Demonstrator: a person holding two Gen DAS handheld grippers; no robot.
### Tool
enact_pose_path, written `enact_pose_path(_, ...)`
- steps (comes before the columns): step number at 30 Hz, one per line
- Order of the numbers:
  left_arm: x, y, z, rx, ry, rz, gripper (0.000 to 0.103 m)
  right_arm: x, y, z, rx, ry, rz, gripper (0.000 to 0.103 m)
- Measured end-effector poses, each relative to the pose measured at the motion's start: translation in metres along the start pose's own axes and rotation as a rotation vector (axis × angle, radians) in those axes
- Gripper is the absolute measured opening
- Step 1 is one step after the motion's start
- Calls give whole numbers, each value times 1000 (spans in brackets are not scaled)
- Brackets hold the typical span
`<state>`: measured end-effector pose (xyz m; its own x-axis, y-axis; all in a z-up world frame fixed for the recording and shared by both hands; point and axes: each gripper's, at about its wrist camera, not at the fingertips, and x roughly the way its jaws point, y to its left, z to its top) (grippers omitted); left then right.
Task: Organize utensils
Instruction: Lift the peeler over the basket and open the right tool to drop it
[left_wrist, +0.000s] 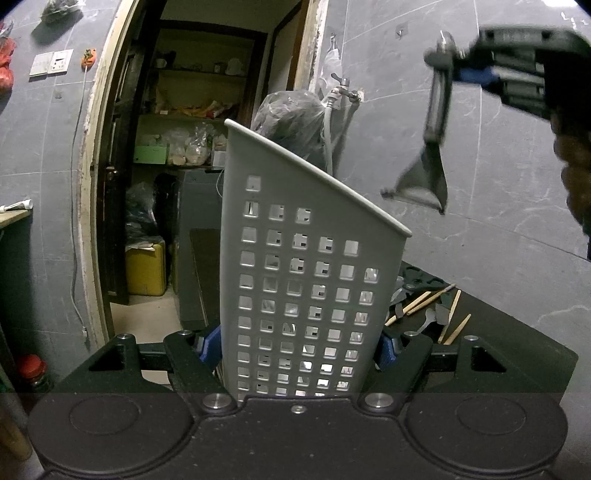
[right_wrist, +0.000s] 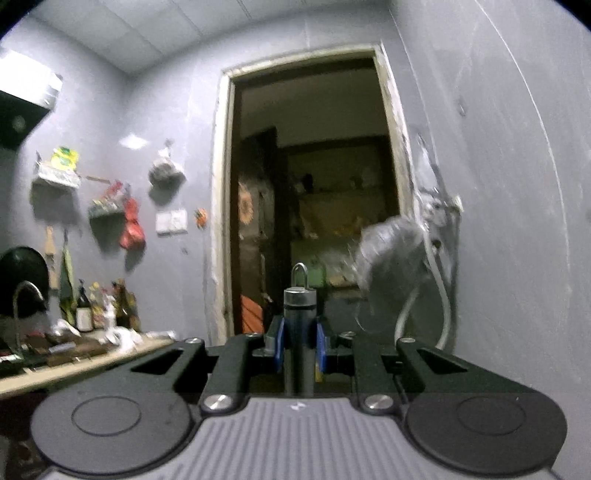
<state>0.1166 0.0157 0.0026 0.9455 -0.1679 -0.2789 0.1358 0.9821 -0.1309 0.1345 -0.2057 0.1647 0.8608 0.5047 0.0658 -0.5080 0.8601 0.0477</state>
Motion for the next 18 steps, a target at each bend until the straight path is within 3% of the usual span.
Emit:
enact_pose_path(9, -7, 1, -2, -1, -8, -14, 77, -2, 34, 10, 55, -104, 164, 20)
enact_pose_path(18, -7, 2, -3, -2, -13, -17, 77, 14, 59, -8, 46, -60, 252, 20)
